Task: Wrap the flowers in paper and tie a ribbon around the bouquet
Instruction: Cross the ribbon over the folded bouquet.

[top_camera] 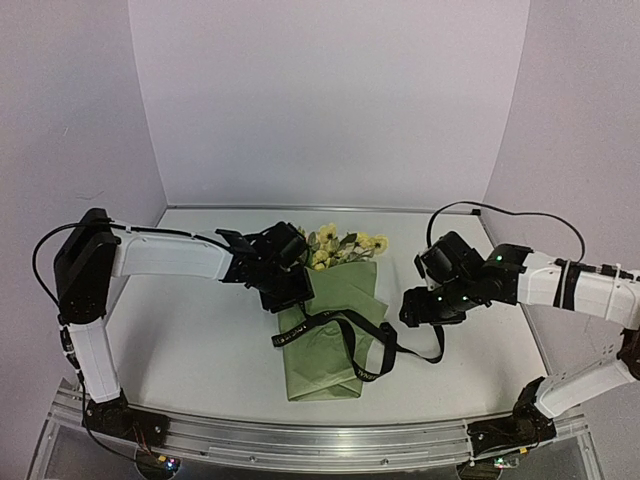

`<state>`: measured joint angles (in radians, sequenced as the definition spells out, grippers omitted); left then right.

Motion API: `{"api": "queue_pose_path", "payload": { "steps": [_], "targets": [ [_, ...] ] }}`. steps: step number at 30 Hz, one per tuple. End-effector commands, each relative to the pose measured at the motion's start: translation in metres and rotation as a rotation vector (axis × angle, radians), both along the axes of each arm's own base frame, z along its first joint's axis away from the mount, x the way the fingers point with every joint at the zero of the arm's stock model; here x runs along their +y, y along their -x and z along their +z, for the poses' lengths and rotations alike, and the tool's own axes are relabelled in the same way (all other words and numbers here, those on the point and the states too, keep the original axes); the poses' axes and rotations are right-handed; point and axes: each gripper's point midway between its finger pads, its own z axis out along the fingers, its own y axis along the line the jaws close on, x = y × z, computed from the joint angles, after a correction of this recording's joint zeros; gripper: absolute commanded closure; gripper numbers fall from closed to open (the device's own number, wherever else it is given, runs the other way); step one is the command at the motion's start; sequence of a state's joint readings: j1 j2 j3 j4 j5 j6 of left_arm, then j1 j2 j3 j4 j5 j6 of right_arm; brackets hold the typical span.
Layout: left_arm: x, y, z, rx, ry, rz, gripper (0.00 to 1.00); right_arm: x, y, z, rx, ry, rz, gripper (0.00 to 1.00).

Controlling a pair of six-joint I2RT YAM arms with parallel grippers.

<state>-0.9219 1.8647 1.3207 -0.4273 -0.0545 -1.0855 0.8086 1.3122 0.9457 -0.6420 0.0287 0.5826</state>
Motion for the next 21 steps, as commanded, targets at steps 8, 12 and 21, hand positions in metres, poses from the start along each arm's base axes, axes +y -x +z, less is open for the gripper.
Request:
{"api": "queue_pose_path", "payload": {
  "steps": [8,12,21],
  "targets": [
    [-0.003,-0.015,-0.01,-0.014,-0.069,0.131,0.6,-0.023,-0.007,0.001,-0.071,0.01,-0.092,0.3],
    [-0.002,-0.017,-0.015,-0.019,-0.085,0.141,0.73,-0.032,-0.01,-0.003,-0.055,0.007,-0.142,0.3],
    [0.007,-0.032,0.012,-0.135,-0.1,0.142,1.0,-0.055,-0.016,-0.024,-0.007,0.041,-0.256,0.29]
  ]
}}
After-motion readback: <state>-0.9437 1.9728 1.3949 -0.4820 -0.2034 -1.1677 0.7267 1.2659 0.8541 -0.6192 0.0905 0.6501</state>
